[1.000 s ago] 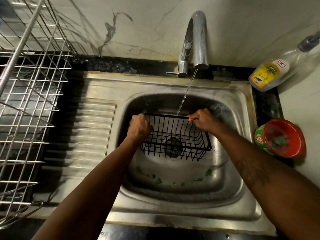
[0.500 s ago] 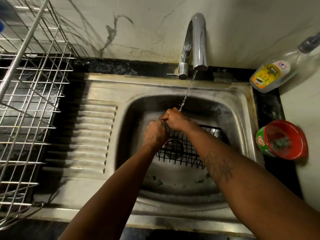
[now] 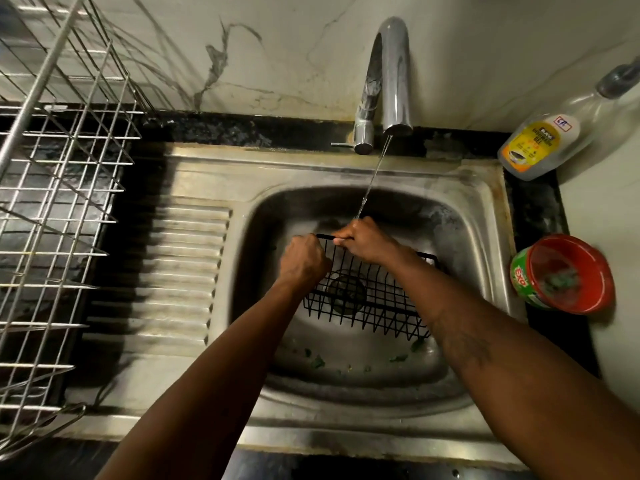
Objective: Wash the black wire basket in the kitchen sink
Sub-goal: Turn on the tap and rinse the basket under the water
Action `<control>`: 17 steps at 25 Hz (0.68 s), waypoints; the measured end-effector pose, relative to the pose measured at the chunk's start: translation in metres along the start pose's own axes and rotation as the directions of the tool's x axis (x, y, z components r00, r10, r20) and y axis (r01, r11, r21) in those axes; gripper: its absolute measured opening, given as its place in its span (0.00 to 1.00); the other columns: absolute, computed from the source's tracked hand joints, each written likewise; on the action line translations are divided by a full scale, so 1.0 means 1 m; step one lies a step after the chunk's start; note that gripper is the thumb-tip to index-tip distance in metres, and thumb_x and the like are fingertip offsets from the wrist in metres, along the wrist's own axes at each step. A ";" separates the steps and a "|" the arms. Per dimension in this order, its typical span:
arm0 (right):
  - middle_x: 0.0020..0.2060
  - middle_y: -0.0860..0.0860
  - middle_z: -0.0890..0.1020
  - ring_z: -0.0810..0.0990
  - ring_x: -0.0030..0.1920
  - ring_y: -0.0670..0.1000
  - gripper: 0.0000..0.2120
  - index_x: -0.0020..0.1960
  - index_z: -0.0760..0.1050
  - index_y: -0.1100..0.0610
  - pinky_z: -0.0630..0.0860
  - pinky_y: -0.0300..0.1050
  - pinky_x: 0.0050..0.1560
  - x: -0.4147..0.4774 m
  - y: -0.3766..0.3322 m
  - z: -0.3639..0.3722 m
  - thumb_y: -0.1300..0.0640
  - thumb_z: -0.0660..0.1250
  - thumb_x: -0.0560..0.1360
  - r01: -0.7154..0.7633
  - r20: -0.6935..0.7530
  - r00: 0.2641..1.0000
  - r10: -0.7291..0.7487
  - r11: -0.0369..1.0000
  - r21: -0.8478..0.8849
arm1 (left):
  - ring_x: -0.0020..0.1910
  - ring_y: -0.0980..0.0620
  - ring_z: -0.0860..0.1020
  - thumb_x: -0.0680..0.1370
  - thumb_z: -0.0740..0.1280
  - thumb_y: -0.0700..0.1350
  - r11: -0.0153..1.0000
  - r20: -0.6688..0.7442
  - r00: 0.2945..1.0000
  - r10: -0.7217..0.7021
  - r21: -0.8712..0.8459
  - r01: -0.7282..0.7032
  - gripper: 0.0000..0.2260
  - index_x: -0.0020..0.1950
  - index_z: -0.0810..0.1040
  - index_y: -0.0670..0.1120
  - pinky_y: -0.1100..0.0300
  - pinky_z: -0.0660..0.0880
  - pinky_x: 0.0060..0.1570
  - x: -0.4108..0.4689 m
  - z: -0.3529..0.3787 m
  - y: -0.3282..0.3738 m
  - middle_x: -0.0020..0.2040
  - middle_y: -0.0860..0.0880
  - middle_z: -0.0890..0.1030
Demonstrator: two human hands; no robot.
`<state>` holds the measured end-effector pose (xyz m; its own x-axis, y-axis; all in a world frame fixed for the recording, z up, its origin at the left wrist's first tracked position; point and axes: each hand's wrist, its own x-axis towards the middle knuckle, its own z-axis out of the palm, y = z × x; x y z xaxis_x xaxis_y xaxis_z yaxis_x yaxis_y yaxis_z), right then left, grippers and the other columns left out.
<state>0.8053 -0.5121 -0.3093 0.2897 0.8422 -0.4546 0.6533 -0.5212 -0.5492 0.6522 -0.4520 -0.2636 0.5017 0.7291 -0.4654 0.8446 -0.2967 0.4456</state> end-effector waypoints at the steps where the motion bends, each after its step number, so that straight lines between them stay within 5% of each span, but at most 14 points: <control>1: 0.50 0.52 0.85 0.83 0.46 0.49 0.08 0.54 0.84 0.51 0.81 0.50 0.53 0.008 -0.009 0.005 0.52 0.68 0.80 -0.001 0.017 1.000 0.001 1.000 0.008 | 0.39 0.48 0.80 0.78 0.67 0.39 1.000 0.002 1.000 0.017 -0.001 -0.017 0.11 0.37 0.72 0.48 0.51 0.83 0.44 -0.002 0.003 0.002 0.39 0.47 0.78; 3: 0.45 0.51 0.85 0.83 0.44 0.49 0.08 0.51 0.84 0.51 0.81 0.49 0.50 0.019 -0.015 0.014 0.53 0.66 0.81 0.028 0.022 0.999 -0.028 0.999 0.020 | 0.38 0.48 0.80 0.78 0.67 0.38 1.000 -0.004 1.000 0.012 -0.026 -0.012 0.12 0.36 0.71 0.48 0.52 0.83 0.42 -0.006 0.003 0.000 0.38 0.48 0.78; 9: 0.54 0.47 0.86 0.83 0.54 0.46 0.10 0.59 0.83 0.50 0.78 0.46 0.59 -0.022 0.036 -0.013 0.50 0.67 0.81 -0.007 -0.027 1.000 0.007 1.000 0.013 | 0.33 0.52 0.77 0.77 0.68 0.38 0.997 -0.051 0.995 -0.081 -0.011 0.081 0.09 0.38 0.74 0.44 0.61 0.71 0.28 0.000 -0.023 -0.031 0.38 0.47 0.78; 13: 0.55 0.49 0.86 0.83 0.54 0.47 0.10 0.59 0.83 0.53 0.79 0.48 0.60 -0.018 0.031 -0.016 0.52 0.68 0.81 0.040 -0.014 0.999 -0.039 0.999 0.009 | 0.35 0.49 0.80 0.76 0.68 0.38 0.997 -0.053 0.996 -0.072 -0.007 0.072 0.06 0.39 0.76 0.42 0.57 0.78 0.31 0.002 -0.023 -0.029 0.39 0.45 0.80; 17: 0.53 0.50 0.85 0.82 0.50 0.48 0.11 0.59 0.81 0.50 0.82 0.51 0.54 0.018 -0.005 0.016 0.48 0.69 0.79 -0.002 0.012 1.000 0.002 1.000 0.013 | 0.37 0.48 0.78 0.75 0.67 0.40 0.998 -0.031 0.998 -0.062 0.016 0.062 0.08 0.36 0.73 0.45 0.56 0.73 0.33 -0.004 -0.006 -0.015 0.41 0.44 0.79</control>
<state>0.7963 -0.4970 -0.3261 0.2825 0.8394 -0.4644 0.6437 -0.5248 -0.5570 0.6364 -0.4472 -0.2640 0.4427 0.7647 -0.4683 0.8771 -0.2607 0.4035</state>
